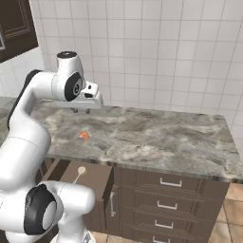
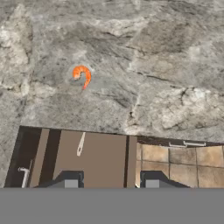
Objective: Pick the dish brush from the drawer and place it on the counter.
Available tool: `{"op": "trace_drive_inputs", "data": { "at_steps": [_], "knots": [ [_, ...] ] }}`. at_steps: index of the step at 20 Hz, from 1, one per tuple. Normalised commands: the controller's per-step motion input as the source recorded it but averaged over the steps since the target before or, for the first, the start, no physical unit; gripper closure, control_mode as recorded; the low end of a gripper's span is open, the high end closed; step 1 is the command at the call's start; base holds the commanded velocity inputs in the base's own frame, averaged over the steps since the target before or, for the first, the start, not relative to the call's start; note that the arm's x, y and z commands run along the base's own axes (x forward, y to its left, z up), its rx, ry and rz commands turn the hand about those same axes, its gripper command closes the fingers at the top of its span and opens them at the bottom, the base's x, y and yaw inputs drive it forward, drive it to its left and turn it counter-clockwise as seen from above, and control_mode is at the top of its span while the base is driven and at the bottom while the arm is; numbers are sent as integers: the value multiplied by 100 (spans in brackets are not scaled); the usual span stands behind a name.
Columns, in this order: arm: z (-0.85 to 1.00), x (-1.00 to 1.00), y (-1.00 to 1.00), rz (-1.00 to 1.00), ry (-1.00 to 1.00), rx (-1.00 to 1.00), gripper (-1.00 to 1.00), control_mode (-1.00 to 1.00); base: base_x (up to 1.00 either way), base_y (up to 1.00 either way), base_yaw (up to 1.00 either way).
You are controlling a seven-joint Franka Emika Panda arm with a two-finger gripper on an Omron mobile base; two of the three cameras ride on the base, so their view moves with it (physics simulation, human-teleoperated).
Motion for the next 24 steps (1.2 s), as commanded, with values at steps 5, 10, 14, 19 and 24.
{"op": "trace_drive_inputs", "data": {
  "at_steps": [5, 10, 14, 19, 24],
  "knots": [
    [-6, -23, -3, 0, 0, 0, -100, -100, 0, 0, 0],
    [-45, -58, -5, 0, 0, 0, -100, -100, 0, 0, 0],
    [-54, -50, 0, 0, 0, 0, -100, -100, 0, 0, 0],
    [-42, -39, 0, 0, 0, 0, -100, -100, 0, 0, 0],
    [-2, -2, -1, 0, 0, 0, -100, 100, 0, -30, 0]
  ]
}}
